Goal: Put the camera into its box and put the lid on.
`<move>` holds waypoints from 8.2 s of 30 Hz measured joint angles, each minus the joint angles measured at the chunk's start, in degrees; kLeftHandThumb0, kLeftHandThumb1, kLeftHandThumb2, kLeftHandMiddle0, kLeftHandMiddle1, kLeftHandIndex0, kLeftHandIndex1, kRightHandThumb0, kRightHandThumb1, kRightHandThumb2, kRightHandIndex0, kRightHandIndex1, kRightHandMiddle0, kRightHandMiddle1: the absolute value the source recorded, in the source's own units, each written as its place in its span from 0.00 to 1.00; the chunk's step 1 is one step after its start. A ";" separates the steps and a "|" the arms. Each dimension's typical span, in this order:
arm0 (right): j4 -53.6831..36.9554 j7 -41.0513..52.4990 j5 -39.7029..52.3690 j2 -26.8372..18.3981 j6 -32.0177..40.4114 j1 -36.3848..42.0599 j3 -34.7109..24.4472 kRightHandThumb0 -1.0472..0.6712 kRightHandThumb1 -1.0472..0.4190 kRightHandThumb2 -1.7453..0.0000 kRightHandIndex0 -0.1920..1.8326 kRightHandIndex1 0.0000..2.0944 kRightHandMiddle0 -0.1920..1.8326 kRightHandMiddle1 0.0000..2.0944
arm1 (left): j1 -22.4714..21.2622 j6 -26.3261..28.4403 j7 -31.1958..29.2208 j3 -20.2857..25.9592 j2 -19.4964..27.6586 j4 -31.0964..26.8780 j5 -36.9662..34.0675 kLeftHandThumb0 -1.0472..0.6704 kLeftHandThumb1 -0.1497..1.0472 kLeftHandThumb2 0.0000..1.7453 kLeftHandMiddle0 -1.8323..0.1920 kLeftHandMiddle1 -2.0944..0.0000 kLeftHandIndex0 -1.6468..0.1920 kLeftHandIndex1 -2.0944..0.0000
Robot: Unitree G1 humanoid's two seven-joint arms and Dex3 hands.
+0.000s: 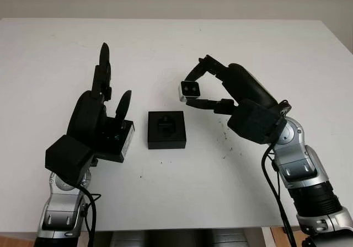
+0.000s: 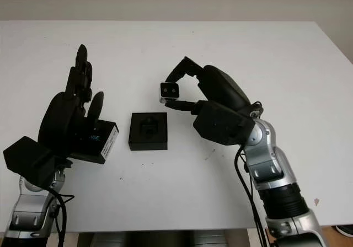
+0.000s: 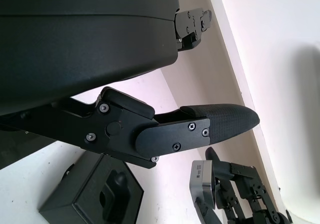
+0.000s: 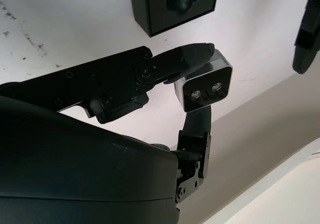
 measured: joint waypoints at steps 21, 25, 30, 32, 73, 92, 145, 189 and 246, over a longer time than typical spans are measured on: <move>4.86 -10.06 -12.74 6.45 1.85 1.36 6.67 0.25 0.00 0.79 0.22 0.00 0.16 0.98 | 0.03 1.59 0.18 -0.60 -0.25 -0.17 0.57 0.17 1.00 0.35 1.00 1.00 1.00 1.00; 0.82 -8.78 -13.77 7.08 4.84 2.69 7.00 0.28 0.00 0.81 0.23 0.00 0.15 0.96 | 0.03 1.62 0.19 -0.70 -0.36 -0.19 0.41 0.17 1.00 0.35 1.00 1.00 1.00 1.00; -1.68 -7.84 -13.81 7.19 5.53 3.59 7.02 0.29 0.00 0.82 0.23 0.00 0.15 0.94 | 0.03 1.54 0.60 -0.92 -0.67 -0.18 0.61 0.17 1.00 0.35 1.00 1.00 1.00 1.00; -2.31 -7.62 -13.69 7.20 5.54 3.74 7.02 0.29 0.00 0.83 0.23 0.00 0.14 0.93 | 0.03 1.54 0.70 -0.92 -0.67 -0.17 0.68 0.17 1.00 0.35 1.00 1.00 1.00 1.00; 31.51 -4.45 7.48 9.83 -26.29 -1.08 2.03 0.35 0.00 0.90 0.18 0.02 0.22 0.76 | 0.03 0.67 0.24 -0.55 0.05 0.00 -0.60 0.17 1.00 0.35 1.00 1.00 1.00 1.00; 31.28 -7.44 4.67 11.57 -27.80 -1.07 2.53 0.38 0.00 0.89 0.17 0.02 0.20 0.77 | 0.18 0.69 0.37 -0.52 0.05 0.00 -0.40 0.16 1.00 0.34 1.00 1.00 1.00 1.00; 29.61 -18.61 -6.05 10.94 -27.84 1.87 5.76 0.39 0.00 0.92 0.20 0.03 0.19 0.78 | 0.64 0.36 0.40 -0.04 -0.01 0.00 0.46 0.17 1.00 0.35 1.00 1.00 1.00 1.00; 5.15 -10.20 -15.65 5.95 -12.69 11.07 9.24 0.26 0.01 0.97 0.03 0.02 0.15 0.11 | 0.64 -0.37 0.29 0.03 0.03 0.03 -0.66 0.18 1.00 0.35 1.00 1.00 1.00 1.00; 4.53 -3.28 -25.61 -7.68 -22.66 10.22 11.36 0.12 0.00 0.69 0.07 0.01 0.14 0.03 | 0.81 1.09 -0.34 0.87 0.68 -0.47 -0.80 0.16 1.00 0.34 1.00 1.00 1.00 1.00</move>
